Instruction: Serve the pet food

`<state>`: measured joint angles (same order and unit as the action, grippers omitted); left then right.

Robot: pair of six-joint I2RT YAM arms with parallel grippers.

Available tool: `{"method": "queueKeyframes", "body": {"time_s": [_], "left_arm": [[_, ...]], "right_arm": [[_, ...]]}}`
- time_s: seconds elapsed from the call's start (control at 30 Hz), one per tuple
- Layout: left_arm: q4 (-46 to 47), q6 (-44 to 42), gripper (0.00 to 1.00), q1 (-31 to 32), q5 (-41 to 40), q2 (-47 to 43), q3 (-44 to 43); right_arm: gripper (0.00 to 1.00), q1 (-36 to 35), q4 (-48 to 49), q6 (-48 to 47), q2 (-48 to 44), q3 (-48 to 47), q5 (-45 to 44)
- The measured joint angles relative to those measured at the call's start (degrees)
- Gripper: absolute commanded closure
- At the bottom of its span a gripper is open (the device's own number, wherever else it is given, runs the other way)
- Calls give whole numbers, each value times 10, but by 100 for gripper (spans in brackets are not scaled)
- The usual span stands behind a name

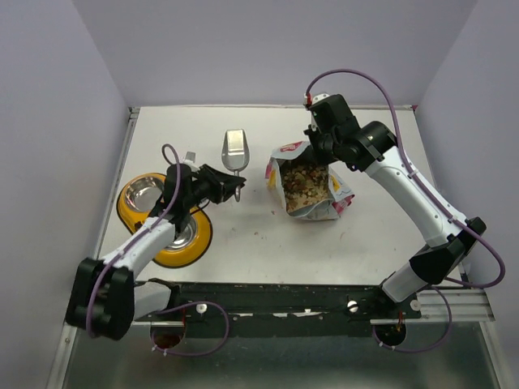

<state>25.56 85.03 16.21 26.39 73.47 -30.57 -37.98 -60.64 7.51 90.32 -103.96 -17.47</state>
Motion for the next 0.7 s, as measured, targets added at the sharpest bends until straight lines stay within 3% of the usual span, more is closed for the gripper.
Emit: {"method": "queueKeyframes", "body": {"time_s": [0.2,0.3,0.4,0.47,0.7], "left_arm": [[-426,-111,100,2,33,-167,-205],[-565,-144,100,10,60,-214,-279],[-709,-162,100,57,77,-235,-339],[-792,-167,100,107,84,-235,-375],[-930,-160,100,204,99,-221,-457]], "right_arm": [[99,0,7,-9,0,0,-32],[99,0,14,-18,2,0,-28],[99,0,23,-25,3,1,-21],[99,-1,37,-26,4,7,-19],[99,-46,78,-19,19,13,-37]]}}
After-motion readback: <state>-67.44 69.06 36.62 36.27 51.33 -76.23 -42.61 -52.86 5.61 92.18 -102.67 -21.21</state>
